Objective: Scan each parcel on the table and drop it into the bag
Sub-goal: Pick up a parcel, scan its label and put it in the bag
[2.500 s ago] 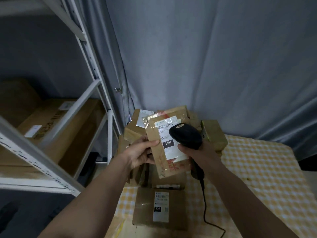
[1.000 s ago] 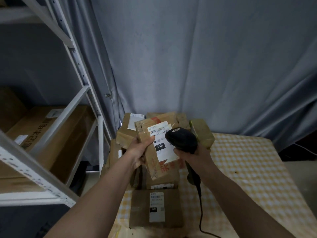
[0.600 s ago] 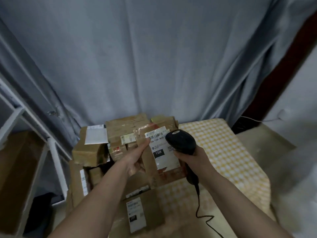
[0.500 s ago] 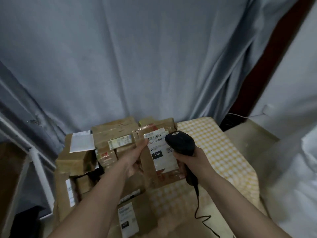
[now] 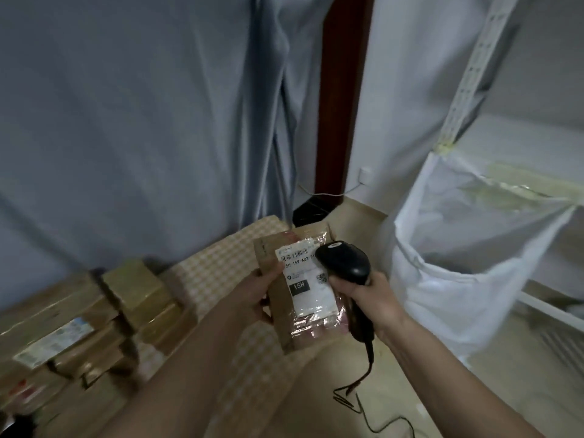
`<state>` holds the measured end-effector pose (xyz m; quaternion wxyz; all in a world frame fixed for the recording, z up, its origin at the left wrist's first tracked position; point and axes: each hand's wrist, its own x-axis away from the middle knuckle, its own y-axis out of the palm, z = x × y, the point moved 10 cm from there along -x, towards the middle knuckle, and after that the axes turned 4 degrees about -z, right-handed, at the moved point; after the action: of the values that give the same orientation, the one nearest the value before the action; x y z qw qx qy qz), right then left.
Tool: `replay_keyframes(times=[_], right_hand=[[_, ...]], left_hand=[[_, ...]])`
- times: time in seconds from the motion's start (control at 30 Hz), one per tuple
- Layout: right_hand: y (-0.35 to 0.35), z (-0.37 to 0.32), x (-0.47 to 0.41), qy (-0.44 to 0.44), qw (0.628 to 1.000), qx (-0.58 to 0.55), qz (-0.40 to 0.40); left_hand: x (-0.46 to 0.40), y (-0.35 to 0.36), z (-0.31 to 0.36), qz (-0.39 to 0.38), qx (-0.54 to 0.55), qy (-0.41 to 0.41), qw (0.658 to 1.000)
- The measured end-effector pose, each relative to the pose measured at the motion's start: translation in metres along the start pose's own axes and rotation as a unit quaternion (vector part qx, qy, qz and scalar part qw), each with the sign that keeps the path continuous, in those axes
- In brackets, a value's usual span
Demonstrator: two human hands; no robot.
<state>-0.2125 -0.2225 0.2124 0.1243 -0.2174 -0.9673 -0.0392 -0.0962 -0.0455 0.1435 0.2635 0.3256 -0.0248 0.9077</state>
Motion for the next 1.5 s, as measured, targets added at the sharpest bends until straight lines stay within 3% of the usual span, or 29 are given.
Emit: replay_keyframes(times=[0.27, 0.53, 0.7, 0.8, 0.97, 1.23, 1.37, 1.5], right_hand=[[-0.176, -0.001, -0.037, 0.024, 0.995, -0.028, 0.095], [-0.285, 0.009, -0.067, 0.060, 0.987, -0.045, 0.144], [-0.331, -0.008, -0.093, 0.051, 0.982, -0.053, 0.171], [-0.371, -0.023, -0.113, 0.036, 0.971, -0.062, 0.226], [-0.427, -0.019, -0.150, 0.051, 0.948, -0.109, 0.296], [-0.468, 0.030, -0.215, 0.112, 0.922, -0.146, 0.340], [-0.479, 0.062, -0.225, 0.149, 0.911, -0.161, 0.349], [-0.489, 0.086, -0.234, 0.162, 0.901, -0.172, 0.364]], left_hand=[[-0.091, 0.167, 0.013, -0.057, -0.074, 0.008, 0.996], [-0.138, 0.285, 0.018, -0.120, -0.101, 0.042, 0.987], [-0.191, 0.314, 0.071, -0.082, -0.084, 0.116, 0.986], [-0.230, 0.342, 0.116, -0.072, -0.049, 0.151, 0.985], [-0.303, 0.406, 0.160, -0.093, -0.135, 0.159, 0.974], [-0.423, 0.484, 0.108, -0.186, -0.348, 0.032, 0.918], [-0.463, 0.492, 0.048, -0.187, -0.419, -0.053, 0.887], [-0.485, 0.504, 0.012, -0.190, -0.466, -0.081, 0.860]])
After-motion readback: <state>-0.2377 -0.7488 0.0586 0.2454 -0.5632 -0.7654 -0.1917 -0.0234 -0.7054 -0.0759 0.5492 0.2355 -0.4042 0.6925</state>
